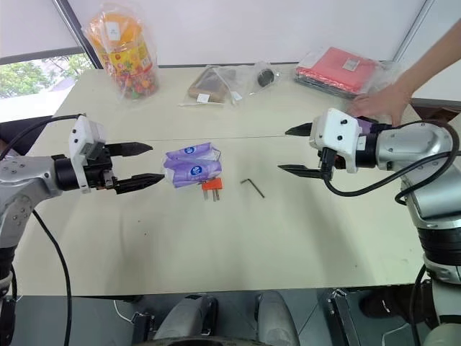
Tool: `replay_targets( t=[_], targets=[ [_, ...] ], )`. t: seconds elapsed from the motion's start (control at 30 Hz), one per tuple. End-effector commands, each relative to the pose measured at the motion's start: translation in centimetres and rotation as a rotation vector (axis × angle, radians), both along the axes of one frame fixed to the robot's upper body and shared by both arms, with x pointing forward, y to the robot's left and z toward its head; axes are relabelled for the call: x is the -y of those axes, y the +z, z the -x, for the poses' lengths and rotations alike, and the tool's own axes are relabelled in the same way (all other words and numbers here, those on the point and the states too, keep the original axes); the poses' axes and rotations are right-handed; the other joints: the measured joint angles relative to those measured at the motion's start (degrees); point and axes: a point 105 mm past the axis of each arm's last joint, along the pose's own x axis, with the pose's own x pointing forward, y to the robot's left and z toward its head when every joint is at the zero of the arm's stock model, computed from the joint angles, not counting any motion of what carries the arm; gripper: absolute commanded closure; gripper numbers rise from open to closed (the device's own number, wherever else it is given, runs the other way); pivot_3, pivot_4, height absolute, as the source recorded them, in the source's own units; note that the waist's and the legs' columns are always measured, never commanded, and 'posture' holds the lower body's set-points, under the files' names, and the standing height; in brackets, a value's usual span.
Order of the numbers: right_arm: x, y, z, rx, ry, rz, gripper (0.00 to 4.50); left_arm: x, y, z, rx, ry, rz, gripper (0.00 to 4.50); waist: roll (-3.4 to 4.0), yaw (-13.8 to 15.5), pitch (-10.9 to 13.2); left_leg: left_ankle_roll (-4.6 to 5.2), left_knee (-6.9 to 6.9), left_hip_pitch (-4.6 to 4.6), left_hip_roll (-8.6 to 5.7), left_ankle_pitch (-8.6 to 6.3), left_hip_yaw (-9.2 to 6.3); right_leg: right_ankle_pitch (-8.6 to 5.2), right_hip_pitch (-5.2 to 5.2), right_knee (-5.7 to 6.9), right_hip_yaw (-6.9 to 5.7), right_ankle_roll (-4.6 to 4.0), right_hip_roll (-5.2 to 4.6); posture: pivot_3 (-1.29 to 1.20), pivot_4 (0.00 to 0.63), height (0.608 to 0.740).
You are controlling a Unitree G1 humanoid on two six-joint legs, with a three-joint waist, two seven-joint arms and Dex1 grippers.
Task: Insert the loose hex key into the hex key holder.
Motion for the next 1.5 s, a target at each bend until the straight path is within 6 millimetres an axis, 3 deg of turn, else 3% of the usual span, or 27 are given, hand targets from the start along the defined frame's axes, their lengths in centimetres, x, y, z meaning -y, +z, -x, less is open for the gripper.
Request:
replay_targets(
  t=[0.03,0.57,0.77,1.33,1.5],
  targets=[
    [-0.4,1.0,0.2,0.034,0.022,-0.007,0.78,0.1,0.8,0.4,0.050,-0.004,-0.016,0.09,0.00,0.0,0.0,0.00,0.00,0.00,0.00,0.00,0.00,0.00,0.00,0.00,0.01,0.00,0.00,0.00,0.150,0.740],
    [-0.8,0.7,0.3,0.029,0.024,-0.022,0.78,0.3,0.3,0.3,0.022,0.018,-0.001,0.09,0.00,0.0,0.0,0.00,-0.01,-0.01,0.00,0.00,0.01,0.00,-0.02,0.00,0.02,0.00,0.00,0.00,0.150,0.740],
    [-1.0,0.5,0.3,0.032,0.021,-0.026,0.78,0.5,-1.5,-0.4,-0.006,0.056,-0.015,0.09,0.00,0.0,0.0,0.00,-0.01,-0.01,0.00,0.00,0.02,0.00,-0.02,0.00,0.02,0.00,-0.01,0.00,0.150,0.740],
    [-1.9,-0.3,0.9,0.041,-0.002,-0.070,0.78,1.5,-6.9,-6.9,-0.010,0.157,-0.039,0.09,-0.01,0.2,0.0,-0.05,0.06,-0.04,-0.03,0.03,0.02,0.01,-0.04,0.03,0.00,0.01,0.00,0.00,0.150,0.740],
    [-1.8,-0.2,1.1,0.054,-0.018,-0.081,0.78,1.3,-9.4,-8.6,-0.047,0.197,-0.071,0.09,-0.02,0.1,0.0,-0.18,0.06,-0.05,-0.04,0.10,0.03,0.01,-0.07,0.07,-0.01,0.01,0.01,0.00,0.150,0.740]
  ],
)
